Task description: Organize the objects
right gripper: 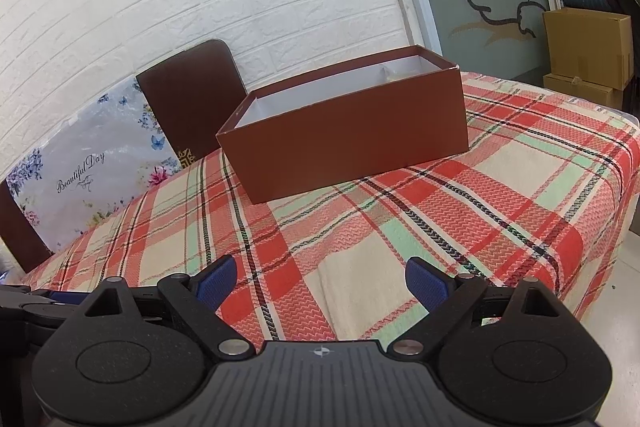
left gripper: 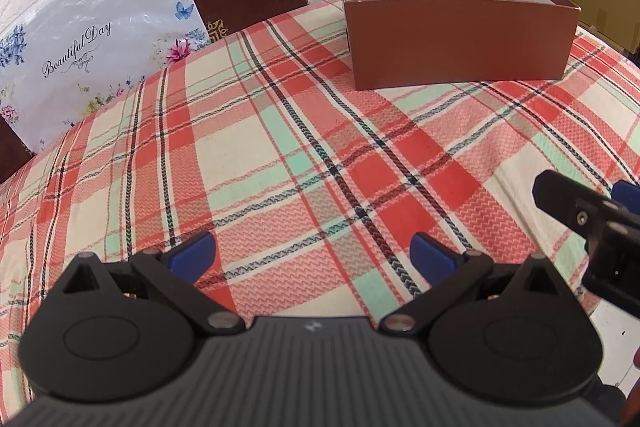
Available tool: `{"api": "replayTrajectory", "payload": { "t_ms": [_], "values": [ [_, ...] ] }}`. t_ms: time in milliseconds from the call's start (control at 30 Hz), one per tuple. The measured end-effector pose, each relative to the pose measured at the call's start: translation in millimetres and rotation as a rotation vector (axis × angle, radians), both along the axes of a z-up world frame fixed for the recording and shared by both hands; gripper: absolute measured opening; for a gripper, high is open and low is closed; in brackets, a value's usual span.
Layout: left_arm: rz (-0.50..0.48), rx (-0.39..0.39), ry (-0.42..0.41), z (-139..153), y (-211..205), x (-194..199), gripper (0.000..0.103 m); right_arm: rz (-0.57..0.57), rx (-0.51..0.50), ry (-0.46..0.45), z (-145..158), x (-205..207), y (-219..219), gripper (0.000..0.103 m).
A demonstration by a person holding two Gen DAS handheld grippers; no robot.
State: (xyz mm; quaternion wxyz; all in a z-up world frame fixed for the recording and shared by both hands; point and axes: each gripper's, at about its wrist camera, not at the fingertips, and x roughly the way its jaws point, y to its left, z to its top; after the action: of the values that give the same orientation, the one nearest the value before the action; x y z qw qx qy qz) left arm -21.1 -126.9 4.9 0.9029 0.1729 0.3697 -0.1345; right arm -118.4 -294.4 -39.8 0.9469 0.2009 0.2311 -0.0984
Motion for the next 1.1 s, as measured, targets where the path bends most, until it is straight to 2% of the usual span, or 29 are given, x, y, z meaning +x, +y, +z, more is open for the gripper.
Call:
{"api": "replayTrajectory", "payload": {
  "t_ms": [1100],
  "values": [
    [-0.021,-0.008,0.053,-3.9,-1.5,3.0,0.103,0.003,0.000,0.010,-3.5,3.6,0.5,0.091]
  ]
}}
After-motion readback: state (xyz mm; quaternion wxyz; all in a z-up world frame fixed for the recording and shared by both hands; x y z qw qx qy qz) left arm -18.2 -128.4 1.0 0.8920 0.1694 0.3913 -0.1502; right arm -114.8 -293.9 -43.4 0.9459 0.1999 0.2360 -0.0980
